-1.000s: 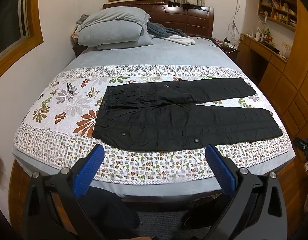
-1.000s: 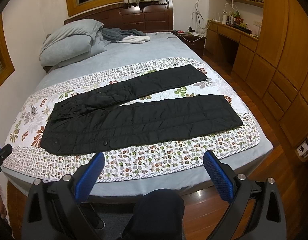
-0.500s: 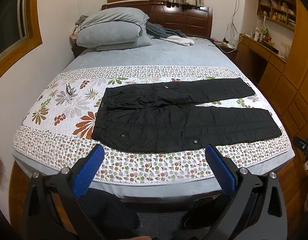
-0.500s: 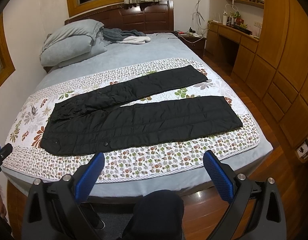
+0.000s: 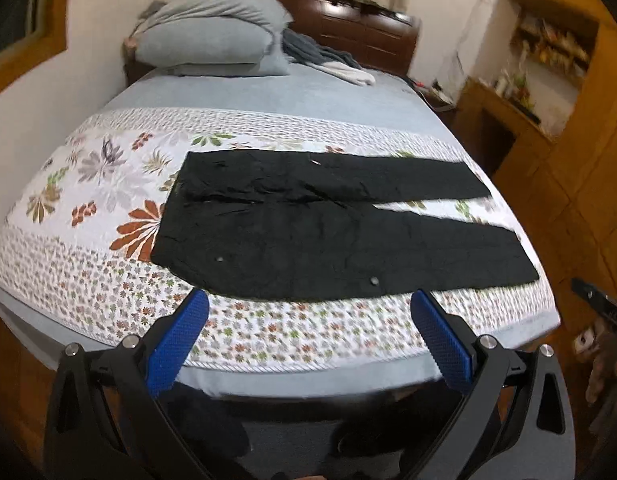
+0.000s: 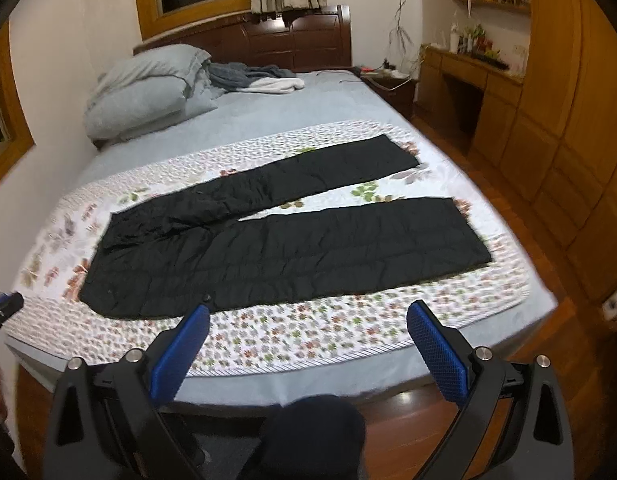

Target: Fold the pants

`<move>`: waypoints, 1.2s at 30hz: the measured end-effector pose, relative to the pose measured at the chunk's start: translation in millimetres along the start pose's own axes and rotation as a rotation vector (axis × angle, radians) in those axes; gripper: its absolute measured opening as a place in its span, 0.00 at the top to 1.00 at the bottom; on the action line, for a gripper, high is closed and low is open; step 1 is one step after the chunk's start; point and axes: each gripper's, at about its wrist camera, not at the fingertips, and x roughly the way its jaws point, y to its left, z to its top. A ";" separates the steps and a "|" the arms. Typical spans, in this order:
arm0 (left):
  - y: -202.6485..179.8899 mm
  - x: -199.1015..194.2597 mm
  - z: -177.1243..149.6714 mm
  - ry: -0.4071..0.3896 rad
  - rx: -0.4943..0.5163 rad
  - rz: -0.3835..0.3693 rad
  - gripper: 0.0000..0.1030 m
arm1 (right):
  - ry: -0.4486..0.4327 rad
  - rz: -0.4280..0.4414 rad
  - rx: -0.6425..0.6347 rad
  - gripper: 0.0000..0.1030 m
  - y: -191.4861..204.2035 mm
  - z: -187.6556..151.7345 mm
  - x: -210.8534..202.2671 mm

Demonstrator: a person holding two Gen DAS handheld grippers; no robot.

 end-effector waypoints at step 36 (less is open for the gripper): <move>260.5 273.5 8.0 0.318 -0.738 -0.174 0.19 | 0.133 0.414 0.970 0.03 -340.1 -43.0 249.9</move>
